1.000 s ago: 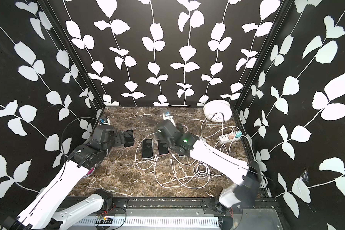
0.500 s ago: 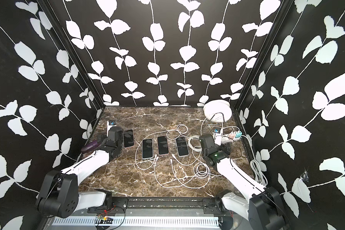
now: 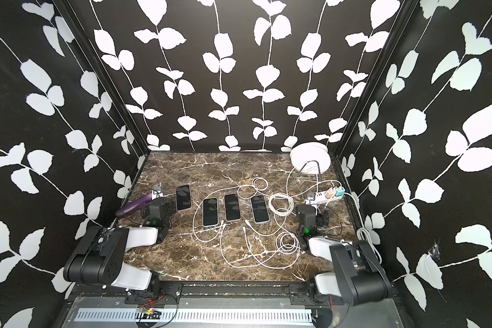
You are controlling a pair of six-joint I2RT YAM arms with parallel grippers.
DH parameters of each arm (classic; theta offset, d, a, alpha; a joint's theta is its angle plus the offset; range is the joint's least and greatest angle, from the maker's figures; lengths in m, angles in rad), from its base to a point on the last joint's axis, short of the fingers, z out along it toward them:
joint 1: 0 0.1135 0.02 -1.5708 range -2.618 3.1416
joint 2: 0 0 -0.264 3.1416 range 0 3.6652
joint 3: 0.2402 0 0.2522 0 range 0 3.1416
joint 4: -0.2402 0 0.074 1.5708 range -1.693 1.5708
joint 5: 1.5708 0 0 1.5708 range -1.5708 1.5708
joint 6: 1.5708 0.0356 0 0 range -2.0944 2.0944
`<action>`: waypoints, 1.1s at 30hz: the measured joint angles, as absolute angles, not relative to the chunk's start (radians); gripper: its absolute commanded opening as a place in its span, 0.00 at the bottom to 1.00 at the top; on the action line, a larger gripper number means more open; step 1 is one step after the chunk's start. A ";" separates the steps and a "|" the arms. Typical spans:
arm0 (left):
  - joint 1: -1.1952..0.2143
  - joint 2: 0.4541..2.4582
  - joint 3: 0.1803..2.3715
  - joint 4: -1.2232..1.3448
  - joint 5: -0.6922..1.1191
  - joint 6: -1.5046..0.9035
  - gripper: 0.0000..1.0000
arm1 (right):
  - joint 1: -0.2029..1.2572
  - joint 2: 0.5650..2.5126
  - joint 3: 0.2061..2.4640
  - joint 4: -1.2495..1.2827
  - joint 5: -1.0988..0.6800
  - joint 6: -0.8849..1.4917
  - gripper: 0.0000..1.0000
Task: Unplug the charging cable from the phone
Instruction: Reset both arms
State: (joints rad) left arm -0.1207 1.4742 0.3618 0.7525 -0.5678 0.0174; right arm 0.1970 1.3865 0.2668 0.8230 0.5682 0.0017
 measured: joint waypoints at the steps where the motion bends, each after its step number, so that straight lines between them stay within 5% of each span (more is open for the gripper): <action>1: -0.120 1.481 0.362 0.785 -0.545 0.025 0.99 | 0.189 1.417 0.264 0.885 0.543 -0.009 0.96; 5: -0.120 1.516 0.369 0.871 -0.424 0.066 0.98 | 0.139 1.585 0.256 1.095 0.444 -0.030 0.90; 11: -0.118 1.589 0.369 0.955 -0.337 0.099 0.98 | 0.074 1.572 0.328 0.995 0.342 -0.007 0.88; 14: -0.116 1.589 0.369 0.975 -0.323 0.104 0.98 | 0.067 1.567 0.363 0.981 0.325 0.003 0.99; 33: -0.115 1.590 0.369 1.002 -0.299 0.116 0.98 | 0.066 1.564 0.365 0.957 0.306 0.013 0.99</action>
